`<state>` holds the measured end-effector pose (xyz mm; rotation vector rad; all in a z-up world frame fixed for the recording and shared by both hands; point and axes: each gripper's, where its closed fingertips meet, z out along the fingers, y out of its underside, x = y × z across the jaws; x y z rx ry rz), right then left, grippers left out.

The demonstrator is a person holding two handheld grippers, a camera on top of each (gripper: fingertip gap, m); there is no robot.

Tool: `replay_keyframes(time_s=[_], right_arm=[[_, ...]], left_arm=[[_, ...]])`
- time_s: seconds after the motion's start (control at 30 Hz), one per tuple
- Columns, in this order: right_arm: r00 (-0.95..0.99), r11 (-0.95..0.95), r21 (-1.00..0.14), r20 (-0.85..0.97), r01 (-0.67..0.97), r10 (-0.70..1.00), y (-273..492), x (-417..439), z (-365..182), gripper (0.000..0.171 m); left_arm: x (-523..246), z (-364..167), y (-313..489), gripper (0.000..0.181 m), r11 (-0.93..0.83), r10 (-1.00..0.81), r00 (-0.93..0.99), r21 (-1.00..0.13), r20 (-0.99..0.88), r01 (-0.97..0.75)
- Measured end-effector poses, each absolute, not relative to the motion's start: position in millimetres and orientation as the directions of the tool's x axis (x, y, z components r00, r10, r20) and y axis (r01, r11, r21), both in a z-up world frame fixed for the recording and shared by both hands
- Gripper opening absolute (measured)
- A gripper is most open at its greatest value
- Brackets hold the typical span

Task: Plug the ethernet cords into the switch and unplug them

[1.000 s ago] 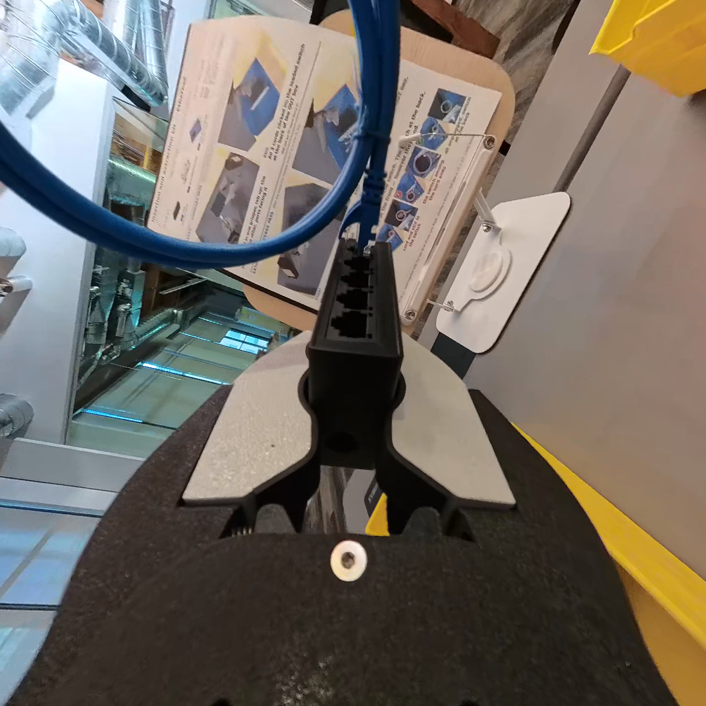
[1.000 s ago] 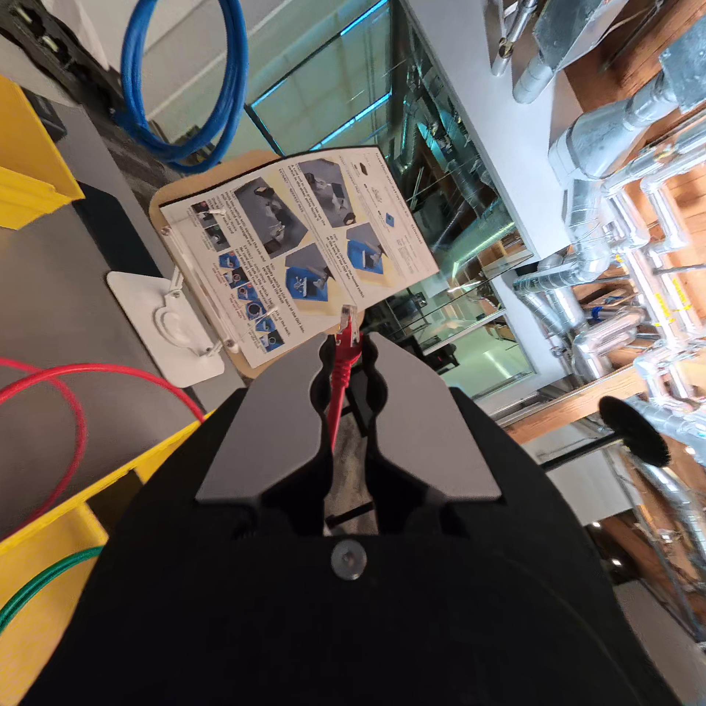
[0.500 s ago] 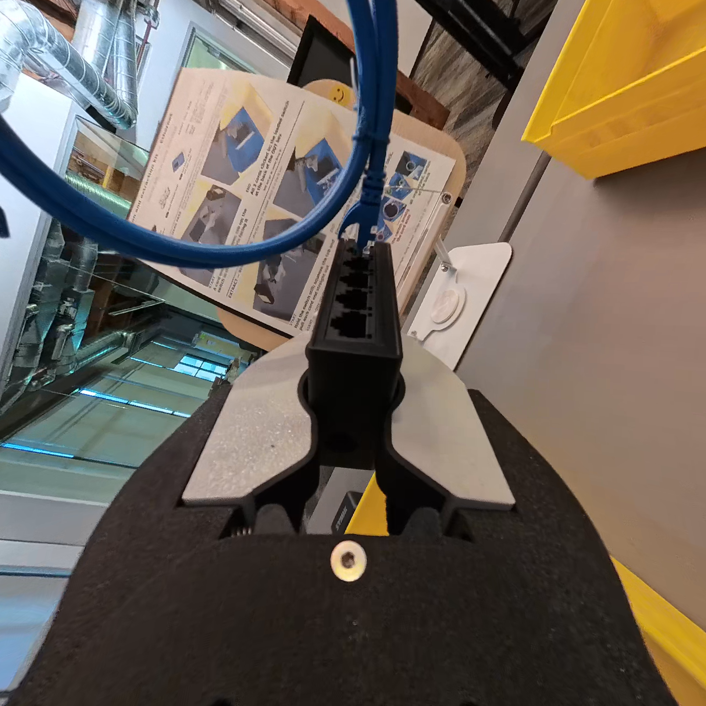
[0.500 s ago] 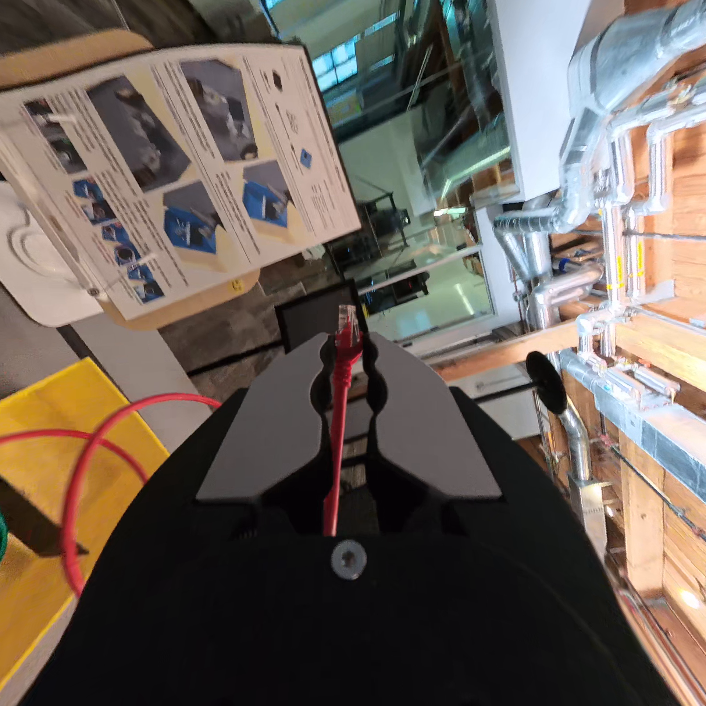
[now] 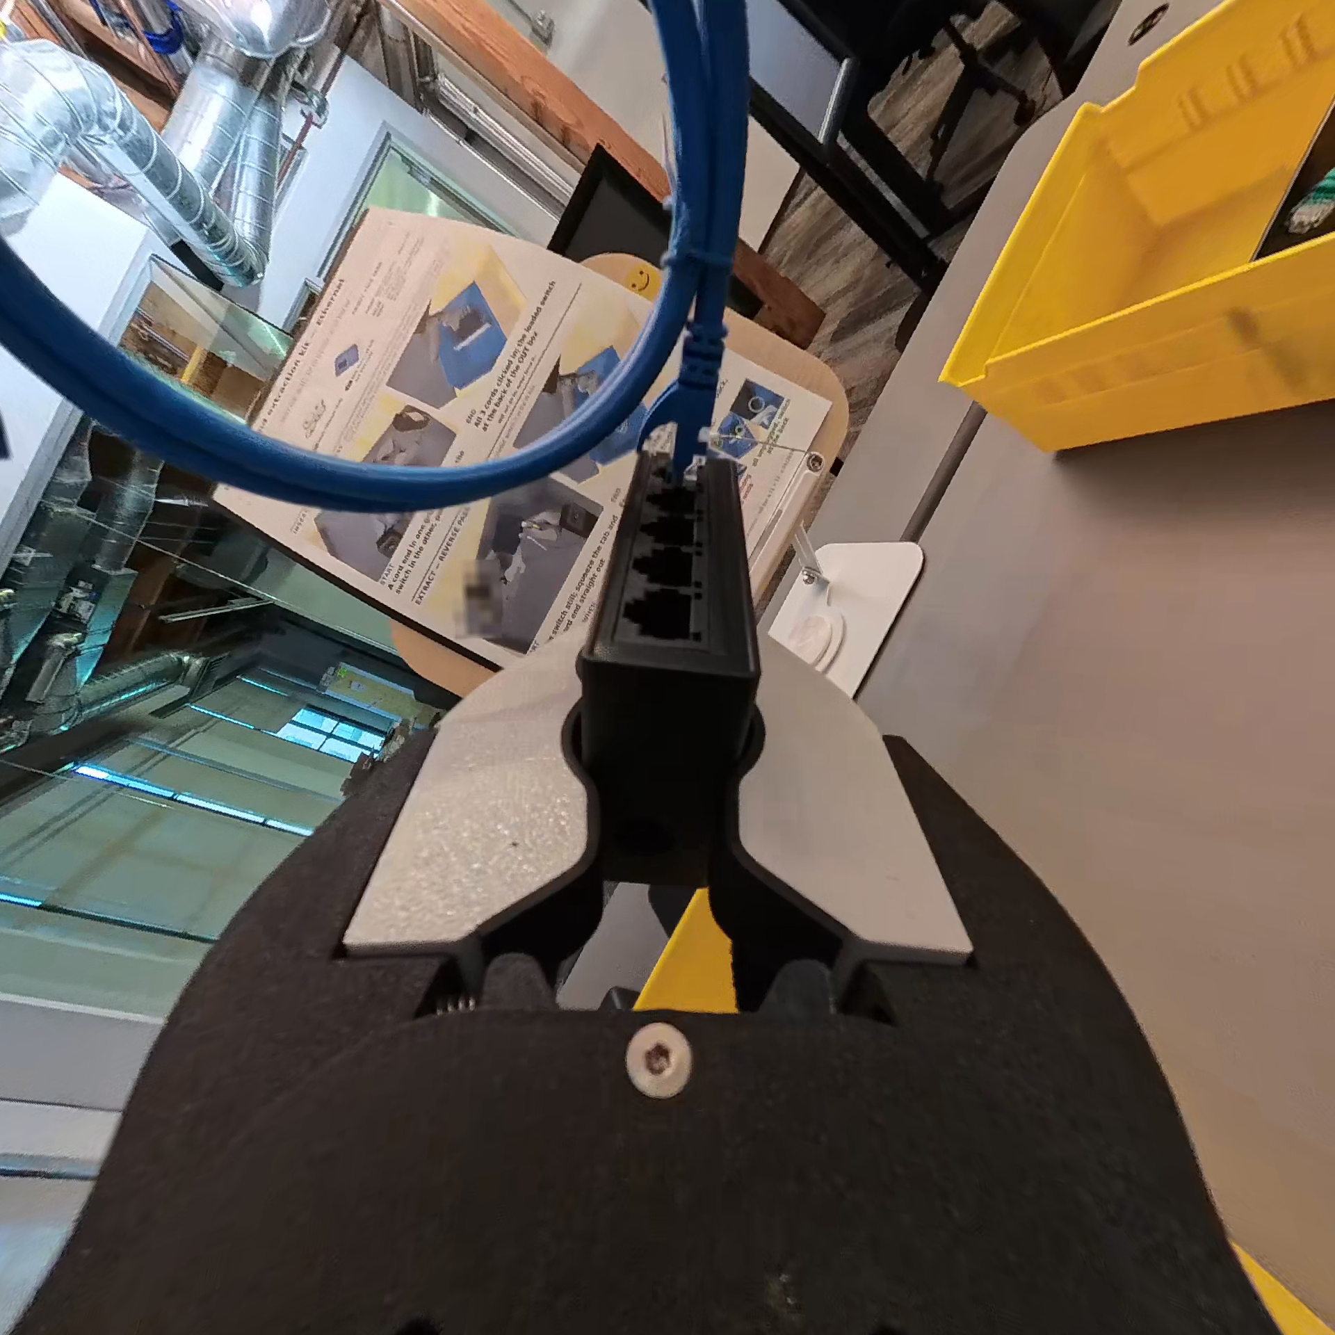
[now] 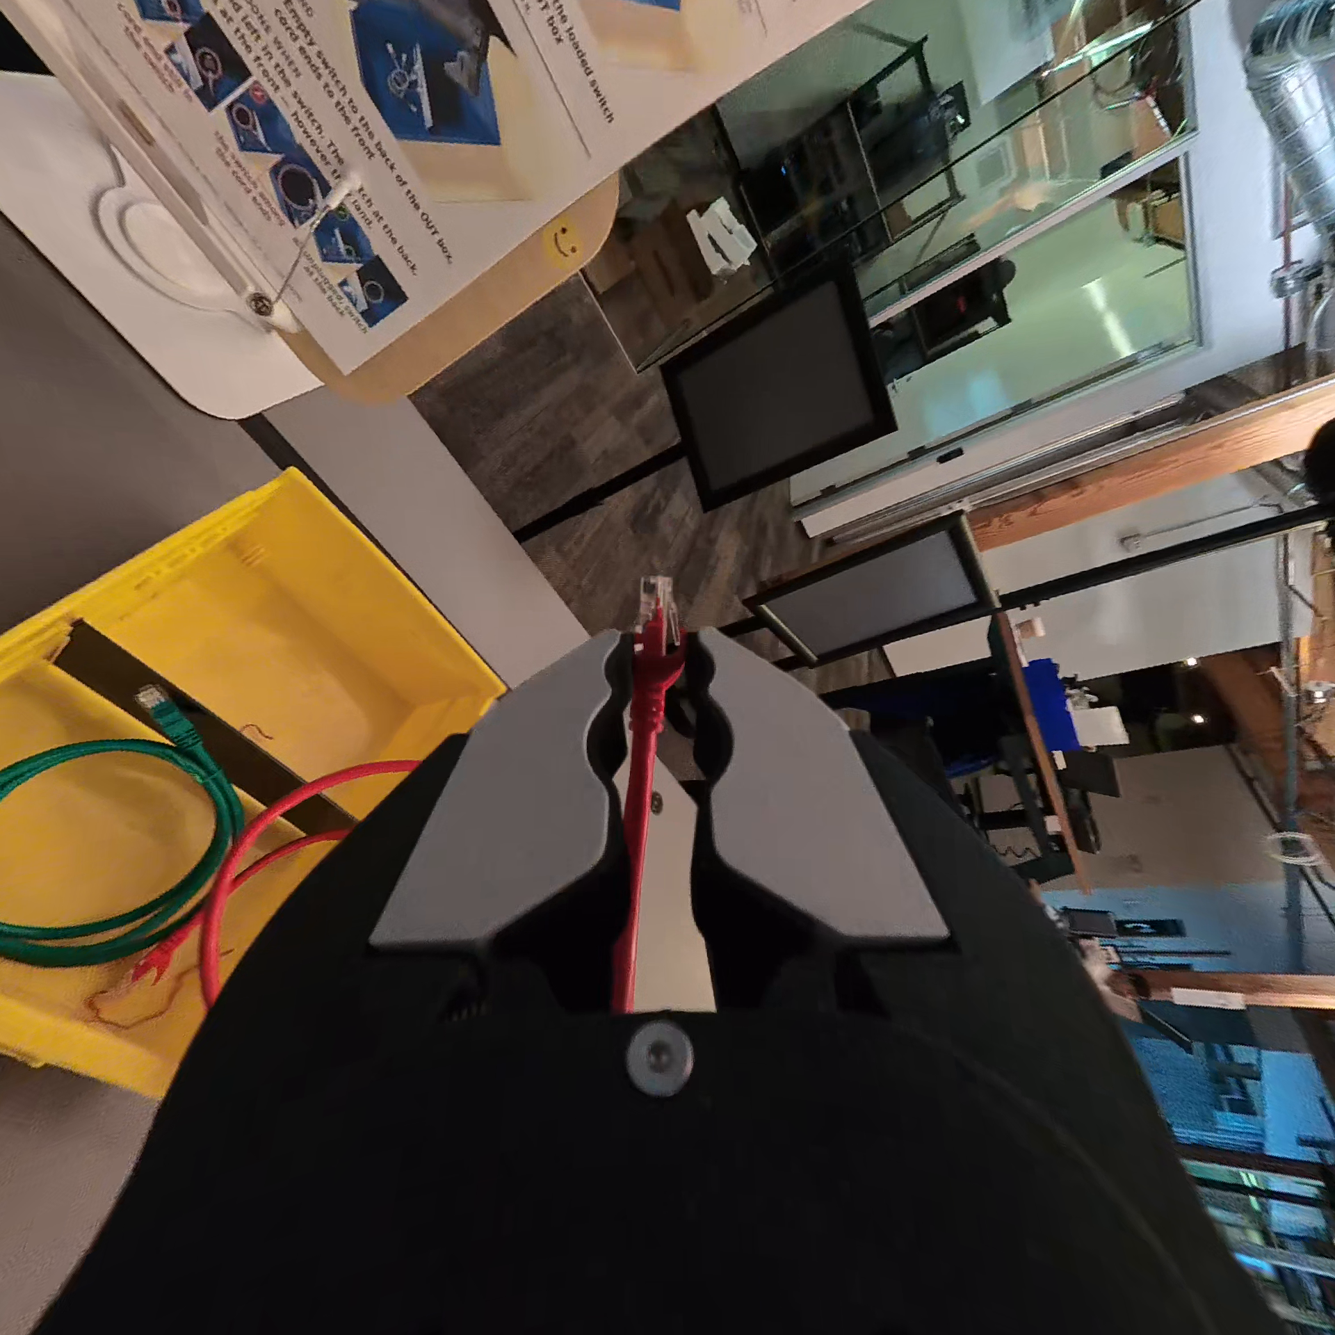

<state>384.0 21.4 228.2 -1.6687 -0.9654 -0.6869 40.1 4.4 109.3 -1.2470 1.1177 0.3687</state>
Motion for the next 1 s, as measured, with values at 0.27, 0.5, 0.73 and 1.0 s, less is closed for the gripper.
replay_keyframes(time_s=[0.27,0.5,0.73,1.0], right_arm=[[0.657,-0.082,-0.687,0.644,0.722,0.391,20.0,341.1,190.7,0.015],[0.739,-0.151,-0.813,0.412,0.562,0.533,20.4,310.0,126.3,0.014],[0.631,-0.331,-0.595,0.414,0.733,0.656,21.2,335.4,-1.0,0.015],[0.563,-0.455,-0.441,0.148,0.773,0.813,-9.0,319.9,-114.9,0.014]], left_arm=[[42.4,112.3,3.0,0.031,0.347,-0.327,0.480,-0.575,-0.814,-0.741],[44.4,112.5,0.0,0.031,0.354,-0.324,0.469,-0.565,-0.821,-0.745],[42.1,114.8,-0.7,0.031,0.355,-0.322,0.475,-0.570,-0.819,-0.741],[41.7,114.2,0.2,0.031,0.351,-0.320,0.474,-0.567,-0.820,-0.745]])
